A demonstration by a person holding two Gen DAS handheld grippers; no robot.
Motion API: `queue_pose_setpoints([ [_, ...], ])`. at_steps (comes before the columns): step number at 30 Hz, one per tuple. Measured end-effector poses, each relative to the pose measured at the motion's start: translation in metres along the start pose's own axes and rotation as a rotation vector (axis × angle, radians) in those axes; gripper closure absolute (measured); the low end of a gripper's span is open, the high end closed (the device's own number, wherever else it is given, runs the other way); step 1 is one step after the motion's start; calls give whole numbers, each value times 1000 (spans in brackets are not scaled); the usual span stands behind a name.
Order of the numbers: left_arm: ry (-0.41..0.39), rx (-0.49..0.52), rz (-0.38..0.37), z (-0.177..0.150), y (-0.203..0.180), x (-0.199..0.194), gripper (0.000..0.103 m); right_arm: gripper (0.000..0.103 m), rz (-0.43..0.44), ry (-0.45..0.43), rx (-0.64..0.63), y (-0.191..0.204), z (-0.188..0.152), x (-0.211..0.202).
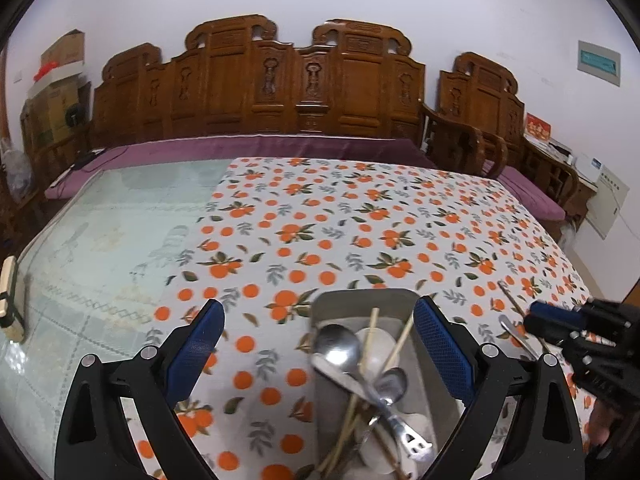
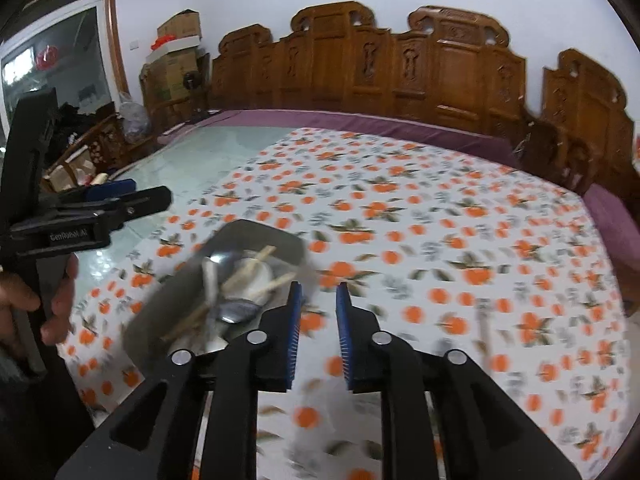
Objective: Organize utensils
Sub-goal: 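Lower the metal spoon into the tray and open the right tool, then grasp the bamboo chopstick on the cloth with the right tool while the left moves toward the metal fork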
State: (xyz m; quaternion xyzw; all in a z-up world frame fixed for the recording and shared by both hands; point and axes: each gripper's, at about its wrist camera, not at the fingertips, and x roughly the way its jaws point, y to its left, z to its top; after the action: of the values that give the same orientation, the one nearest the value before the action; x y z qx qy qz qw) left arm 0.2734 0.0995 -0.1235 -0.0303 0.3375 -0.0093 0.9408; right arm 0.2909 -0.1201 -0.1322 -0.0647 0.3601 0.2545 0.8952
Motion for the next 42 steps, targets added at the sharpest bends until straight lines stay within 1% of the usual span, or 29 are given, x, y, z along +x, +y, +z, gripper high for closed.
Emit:
queue_pose_setpoints([
  [3, 1, 11, -11, -2, -12, 2, 11, 81, -57, 3, -19, -21, -9, -9],
  [6, 0, 18, -22, -3, -24, 3, 11, 77, -101, 19, -2, -46, -21, -12],
  [8, 2, 28, -28, -4, -30, 4, 11, 73, -99, 52, 39, -65, -28, -10],
  [13, 11, 66, -47, -10, -50, 7, 11, 72, -145, 53, 106, -100, -40, -12],
  [16, 18, 79, -67, -15, -59, 7, 11, 69, -159, 66, 139, -117, -50, -11],
  [20, 28, 106, -91, -21, -76, 8, 11, 68, -165, 117, 165, -131, -64, 2],
  [23, 31, 130, -105, -26, -88, 8, 11, 68, -183, 167, 137, -133, -74, 17],
  [26, 38, 151, -119, -31, -99, 8, 11, 69, -175, 210, 130, -134, -80, 29],
  [30, 45, 177, -134, -38, -111, 6, 11, 69, -172, 227, 114, -133, -83, 35],
  [32, 47, 190, -136, -41, -117, 4, 11, 75, -166, 236, 108, -133, -85, 37],
  [34, 46, 199, -139, -43, -123, 2, 11, 78, -165, 253, 99, -132, -87, 40],
  [36, 45, 216, -128, -45, -129, 0, 11, 79, -163, 269, 83, -131, -90, 43],
  [37, 43, 218, -121, -46, -131, 0, 11, 82, -164, 271, 73, -130, -90, 42],
  [38, 44, 218, -117, -47, -132, -1, 11, 89, -165, 271, 68, -131, -91, 42],
  [40, 51, 216, -111, -49, -137, -1, 11, 97, -175, 267, 46, -132, -93, 39],
  [42, 58, 224, -102, -52, -143, 0, 11, 97, -194, 264, 25, -134, -96, 36],
])
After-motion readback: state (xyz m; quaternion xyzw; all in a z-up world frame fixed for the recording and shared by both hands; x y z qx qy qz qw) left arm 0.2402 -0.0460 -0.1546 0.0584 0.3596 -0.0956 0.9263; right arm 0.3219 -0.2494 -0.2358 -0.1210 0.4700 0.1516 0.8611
